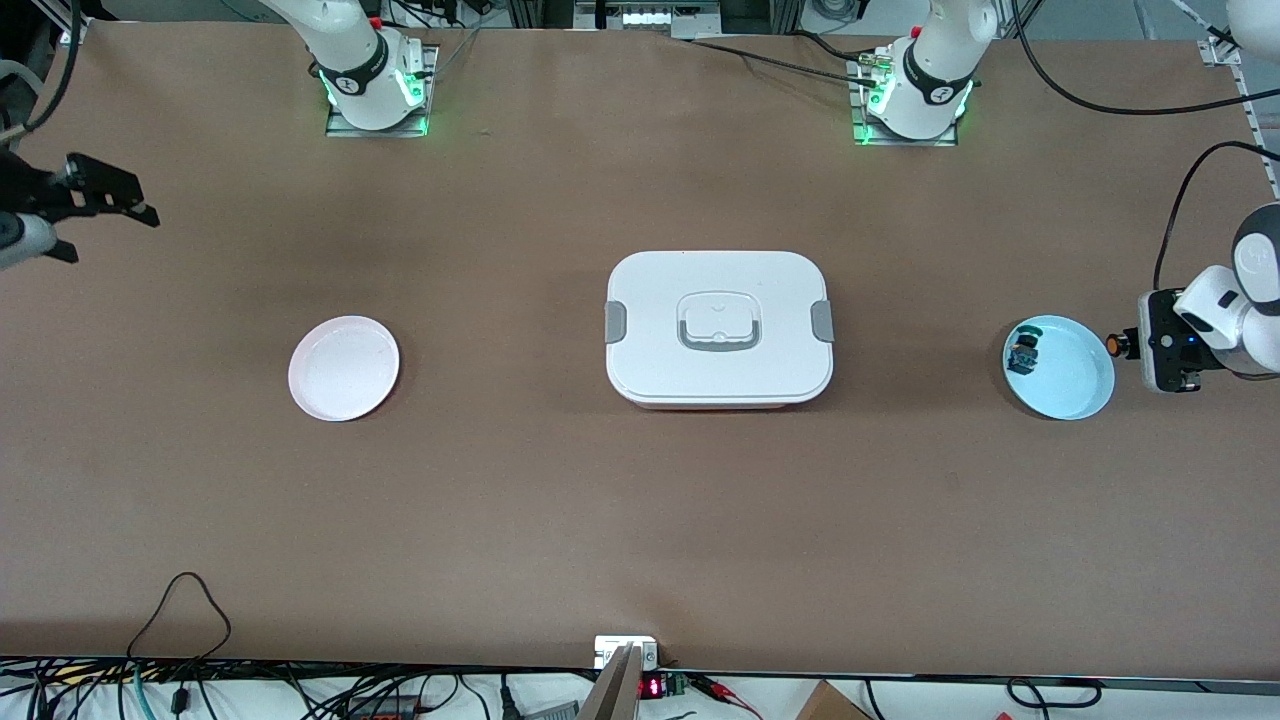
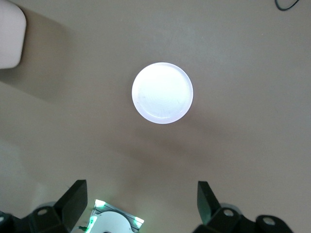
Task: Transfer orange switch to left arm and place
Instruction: 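Lower the orange switch onto the blue plate beside the green switch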
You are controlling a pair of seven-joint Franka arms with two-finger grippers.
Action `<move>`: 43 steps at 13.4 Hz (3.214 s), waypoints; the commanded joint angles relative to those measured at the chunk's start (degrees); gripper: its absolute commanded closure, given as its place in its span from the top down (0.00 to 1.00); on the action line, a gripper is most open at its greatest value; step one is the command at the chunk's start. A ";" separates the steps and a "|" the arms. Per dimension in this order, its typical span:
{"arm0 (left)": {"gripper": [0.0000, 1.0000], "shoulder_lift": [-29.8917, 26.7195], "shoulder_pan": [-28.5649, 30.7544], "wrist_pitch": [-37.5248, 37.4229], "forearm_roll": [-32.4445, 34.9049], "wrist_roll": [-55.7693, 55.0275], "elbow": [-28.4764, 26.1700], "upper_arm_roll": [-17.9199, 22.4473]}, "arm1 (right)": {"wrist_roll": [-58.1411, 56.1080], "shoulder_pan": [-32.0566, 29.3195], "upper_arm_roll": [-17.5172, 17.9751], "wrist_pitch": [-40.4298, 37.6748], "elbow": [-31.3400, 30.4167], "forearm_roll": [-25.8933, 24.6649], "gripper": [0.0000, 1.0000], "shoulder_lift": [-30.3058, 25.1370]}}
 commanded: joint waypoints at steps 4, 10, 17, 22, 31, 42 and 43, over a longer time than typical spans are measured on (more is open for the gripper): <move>0.00 2.47 4.10 6.32 0.23 5.88 -4.42 -2.61 | 14.29 5.12 0.56 6.05 -10.82 -3.69 1.00 -8.71; 0.00 6.43 10.87 9.93 0.06 10.11 -4.42 -7.62 | 15.46 4.79 0.22 14.33 -16.91 -4.85 1.00 -8.29; 0.00 8.97 11.14 11.24 -1.70 10.29 -4.77 -7.80 | 14.58 5.13 0.39 13.45 -6.53 -4.15 1.00 0.59; 0.00 9.68 11.23 14.32 -2.84 10.29 -6.97 -7.80 | 14.58 4.61 0.13 12.49 -7.32 -4.15 1.00 0.68; 1.00 10.04 12.02 14.15 -8.54 10.55 -7.23 -7.80 | 14.66 4.61 0.13 12.84 -7.41 -4.15 1.00 0.77; 1.00 4.33 11.76 10.19 -8.82 10.46 -6.27 -7.89 | 14.66 4.52 0.13 12.75 -7.41 -4.15 1.00 0.86; 1.00 2.93 11.41 10.10 -8.82 10.29 -6.27 -7.89 | 14.66 4.52 0.13 12.75 -7.41 -4.06 1.00 0.86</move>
